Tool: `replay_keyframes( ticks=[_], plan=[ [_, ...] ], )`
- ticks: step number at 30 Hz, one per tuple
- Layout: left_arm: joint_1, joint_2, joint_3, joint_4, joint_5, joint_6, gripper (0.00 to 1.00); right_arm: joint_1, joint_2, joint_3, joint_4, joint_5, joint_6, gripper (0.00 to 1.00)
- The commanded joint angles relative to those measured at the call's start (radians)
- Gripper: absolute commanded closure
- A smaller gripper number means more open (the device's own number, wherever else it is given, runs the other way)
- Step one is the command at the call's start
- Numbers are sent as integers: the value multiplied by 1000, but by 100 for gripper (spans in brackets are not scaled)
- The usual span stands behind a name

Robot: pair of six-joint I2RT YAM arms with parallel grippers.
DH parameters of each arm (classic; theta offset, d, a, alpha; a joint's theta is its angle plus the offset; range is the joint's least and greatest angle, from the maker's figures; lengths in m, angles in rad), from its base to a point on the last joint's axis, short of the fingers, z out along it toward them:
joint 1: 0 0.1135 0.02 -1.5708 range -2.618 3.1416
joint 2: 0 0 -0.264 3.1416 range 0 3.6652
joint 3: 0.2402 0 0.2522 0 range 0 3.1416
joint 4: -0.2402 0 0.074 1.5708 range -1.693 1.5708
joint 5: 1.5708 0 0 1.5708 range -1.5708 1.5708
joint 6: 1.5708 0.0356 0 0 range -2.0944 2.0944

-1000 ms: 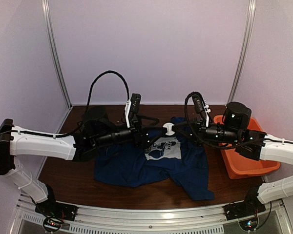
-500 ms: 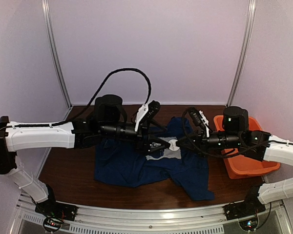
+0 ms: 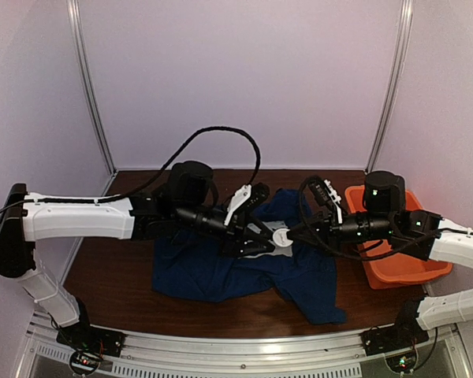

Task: Pin the brooch onto the clothing
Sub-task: Pass from the right arm to the left

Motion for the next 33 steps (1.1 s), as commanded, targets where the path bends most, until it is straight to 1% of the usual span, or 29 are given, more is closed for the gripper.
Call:
replay_keyframes(
  ticks=[1,3,5,10,13,17,18,19,20,23,25,33],
  plan=[
    [2,27,43,7,51,4,66,-4,-10,19,-11,-21,-20,100],
    [2,33,48,7,54,1,72,-4,-8,19,-11,-23,-21,100],
    [2,38,51,6,55,-2,75,-4,-6,18,-9,-31,-23,100],
    [2,51,50,8,62,-3,93,-4,-2,9,-5,-33,-24,100],
    [2,53,46,16,57,-10,100,-4,1,4,-1,-39,-25,100],
    [2,58,35,47,45,-30,100,-4,0,3,1,-36,-30,100],
    [2,57,26,69,39,-48,100,-4,0,2,-1,-32,-32,93],
    [4,51,12,99,37,-63,100,-4,-3,0,-2,-22,-31,83],
    [8,47,-5,134,37,-82,100,-4,-9,-5,2,-3,-31,78],
    [19,26,-65,264,52,-150,100,-4,-33,-30,30,5,-21,72],
    [23,19,-92,325,58,-178,100,-5,-49,-49,53,2,-12,71],
    [26,5,-115,362,70,-194,100,-7,-63,-58,62,16,-12,73]
  ],
)
